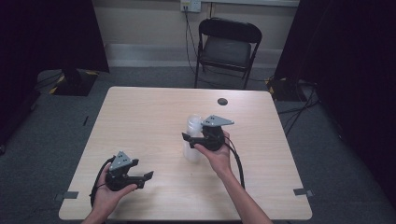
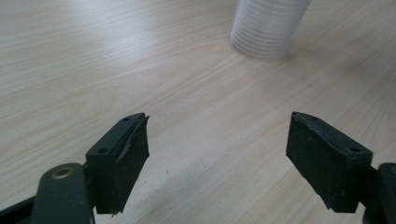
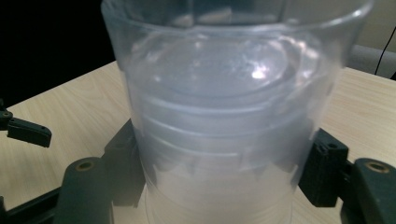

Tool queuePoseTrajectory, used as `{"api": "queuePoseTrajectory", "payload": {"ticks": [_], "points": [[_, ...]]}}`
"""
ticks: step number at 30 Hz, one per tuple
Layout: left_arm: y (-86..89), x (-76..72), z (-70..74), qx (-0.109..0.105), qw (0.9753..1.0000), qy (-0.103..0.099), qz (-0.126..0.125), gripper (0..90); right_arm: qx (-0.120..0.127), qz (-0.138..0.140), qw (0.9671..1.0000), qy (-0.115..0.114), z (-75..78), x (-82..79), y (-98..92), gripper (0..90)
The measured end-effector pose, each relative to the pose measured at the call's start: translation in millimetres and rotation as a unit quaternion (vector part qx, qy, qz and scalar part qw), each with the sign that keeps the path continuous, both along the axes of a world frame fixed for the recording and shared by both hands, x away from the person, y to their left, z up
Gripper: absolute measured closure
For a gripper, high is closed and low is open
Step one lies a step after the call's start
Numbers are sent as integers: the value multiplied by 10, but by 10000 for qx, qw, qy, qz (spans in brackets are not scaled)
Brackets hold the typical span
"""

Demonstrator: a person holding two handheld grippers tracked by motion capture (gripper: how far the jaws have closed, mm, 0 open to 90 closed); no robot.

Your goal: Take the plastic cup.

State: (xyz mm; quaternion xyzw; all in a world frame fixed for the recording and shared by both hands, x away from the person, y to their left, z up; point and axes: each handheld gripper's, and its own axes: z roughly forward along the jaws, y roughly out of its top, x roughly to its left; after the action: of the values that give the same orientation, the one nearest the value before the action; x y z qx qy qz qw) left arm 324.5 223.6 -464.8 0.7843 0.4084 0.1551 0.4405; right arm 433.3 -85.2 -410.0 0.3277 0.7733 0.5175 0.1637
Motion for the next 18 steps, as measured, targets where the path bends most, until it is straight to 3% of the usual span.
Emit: {"api": "queuePoseTrajectory", "payload": {"ticks": [8,18], "points": [[1,-2,-5,-93,9999,15,49,210,20,49,10000,-14,39,-6,-14,297],[-10,6,-16,-56,10000,43,33,211,117,50,9999,-32,112,4,-50,309]]}}
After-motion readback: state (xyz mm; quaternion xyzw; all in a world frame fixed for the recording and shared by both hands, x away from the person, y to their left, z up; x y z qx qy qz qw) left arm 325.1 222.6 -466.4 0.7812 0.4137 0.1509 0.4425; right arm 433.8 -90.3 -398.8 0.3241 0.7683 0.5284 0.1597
